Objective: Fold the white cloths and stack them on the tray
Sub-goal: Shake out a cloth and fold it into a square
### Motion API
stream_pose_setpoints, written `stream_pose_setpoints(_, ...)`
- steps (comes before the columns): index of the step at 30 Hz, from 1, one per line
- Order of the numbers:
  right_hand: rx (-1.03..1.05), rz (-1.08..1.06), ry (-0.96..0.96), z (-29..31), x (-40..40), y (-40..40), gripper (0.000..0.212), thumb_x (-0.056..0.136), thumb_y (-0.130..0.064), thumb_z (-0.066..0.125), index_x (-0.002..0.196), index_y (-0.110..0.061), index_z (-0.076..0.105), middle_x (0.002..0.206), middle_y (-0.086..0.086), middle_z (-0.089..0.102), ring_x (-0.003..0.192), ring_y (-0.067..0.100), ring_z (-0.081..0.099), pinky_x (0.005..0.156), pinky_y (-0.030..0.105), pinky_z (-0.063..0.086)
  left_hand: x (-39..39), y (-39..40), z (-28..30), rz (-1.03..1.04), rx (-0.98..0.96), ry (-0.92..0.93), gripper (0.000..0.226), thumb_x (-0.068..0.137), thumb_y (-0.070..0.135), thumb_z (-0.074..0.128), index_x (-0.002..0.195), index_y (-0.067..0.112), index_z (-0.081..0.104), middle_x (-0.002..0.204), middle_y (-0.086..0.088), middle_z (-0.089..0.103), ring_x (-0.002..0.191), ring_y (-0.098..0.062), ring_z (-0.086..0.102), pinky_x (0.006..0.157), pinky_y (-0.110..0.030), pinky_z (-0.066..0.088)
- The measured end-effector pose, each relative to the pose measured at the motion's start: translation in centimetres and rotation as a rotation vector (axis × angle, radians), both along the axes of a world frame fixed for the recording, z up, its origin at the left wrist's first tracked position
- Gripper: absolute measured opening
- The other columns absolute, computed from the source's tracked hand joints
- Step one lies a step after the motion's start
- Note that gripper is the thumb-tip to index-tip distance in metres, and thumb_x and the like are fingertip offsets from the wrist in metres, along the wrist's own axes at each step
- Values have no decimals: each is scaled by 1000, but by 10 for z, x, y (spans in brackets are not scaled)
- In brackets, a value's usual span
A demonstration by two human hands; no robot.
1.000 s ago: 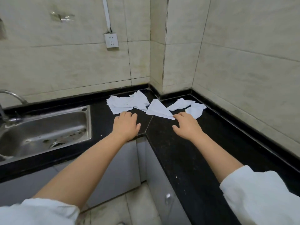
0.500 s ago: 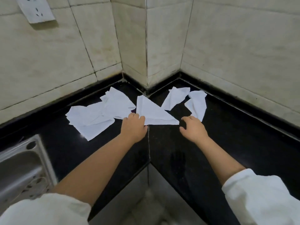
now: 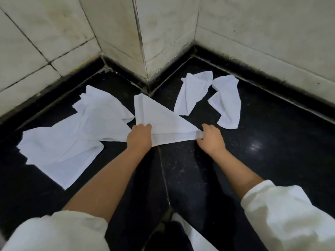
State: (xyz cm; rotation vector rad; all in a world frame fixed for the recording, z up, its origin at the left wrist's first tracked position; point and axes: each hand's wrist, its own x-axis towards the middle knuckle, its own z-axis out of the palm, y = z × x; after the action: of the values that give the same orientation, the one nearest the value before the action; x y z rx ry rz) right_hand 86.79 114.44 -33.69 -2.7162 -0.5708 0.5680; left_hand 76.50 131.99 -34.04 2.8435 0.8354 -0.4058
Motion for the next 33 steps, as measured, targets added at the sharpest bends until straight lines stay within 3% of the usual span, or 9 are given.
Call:
stream_pose_setpoints(3, 8, -74, 14, -1, -1, 6, 19, 86, -1, 45, 87, 0, 63, 105, 20, 58, 106, 35, 55, 77, 34, 44, 6, 13, -5, -39, 3, -7, 35, 98, 14, 34, 128, 8, 51, 122, -16, 52, 113, -31, 49, 89, -37, 44)
stream_pose_setpoints(7, 35, -135, 27, 15, -11, 3, 26, 89, -3, 43, 104, -1, 64, 111, 18, 62, 103, 32, 58, 77, 33, 46, 2, 16, 6, -150, -7, -58, 32, 98, 15, 35, 117, 6, 59, 115, -15, 58, 108, -29, 54, 87, -37, 45)
stream_pose_setpoints(14, 51, -302, -144, 89, -9, -52, 25, 89, -5, 42, 101, -3, 64, 105, 19, 66, 90, 33, 58, 64, 28, 36, 15, -13, 77, -393, -192, -435, 34, 99, 22, 38, 94, -1, 63, 92, -17, 62, 91, -30, 56, 71, -34, 38)
stream_pose_setpoints(21, 97, -519, -500, 174, -21, -162, 27, 90, -7, 44, 104, -2, 67, 108, 21, 67, 104, 37, 58, 79, 35, 46, 64, -105, 153, -533, -337, -786, 38, 96, 25, 40, 88, -4, 64, 82, -18, 64, 82, -29, 55, 62, -28, 26)
stream_pose_setpoints(23, 73, -514, -568, 186, -31, -197, 26, 90, -6, 46, 105, 0, 66, 107, 22, 66, 104, 37, 57, 82, 37, 45, 71, -131, 164, -581, -380, -797, 37, 90, 27, 38, 74, 1, 58, 69, -9, 56, 82, -29, 53, 66, -30, 30)
stream_pose_setpoints(25, 31, -492, -575, 190, -46, -227, 25, 91, -7, 47, 105, 0, 66, 105, 22, 65, 102, 37, 57, 82, 37, 44, 73, -154, 169, -631, -460, -735, 30, 84, 28, 39, 57, 14, 42, 59, 5, 39, 75, -24, 46, 65, -27, 28)
stream_pose_setpoints(28, -39, -434, -495, 177, -73, -267, 24, 89, -5, 49, 105, -1, 67, 105, 21, 66, 103, 36, 58, 86, 37, 44, 67, -181, 159, -730, -604, -493, 25, 87, 17, 45, 64, 12, 49, 63, 2, 43, 71, -17, 42, 60, -24, 29)
stream_pose_setpoints(31, -95, -338, -299, 150, -104, -296, 24, 89, -4, 51, 107, -2, 67, 109, 17, 67, 105, 33, 59, 89, 34, 43, 53, -197, 134, -855, -613, 59, 27, 89, 6, 47, 62, 11, 49, 66, -2, 46, 62, -13, 42, 53, -11, 35)
stream_pose_setpoints(33, -112, -265, -129, 127, -122, -308, 23, 88, -5, 53, 104, -3, 68, 108, 14, 68, 103, 28, 61, 85, 27, 41, 41, -205, 111, -901, -553, 393, 30, 91, 10, 46, 61, 12, 47, 64, 0, 47, 61, -11, 45, 54, -13, 37)
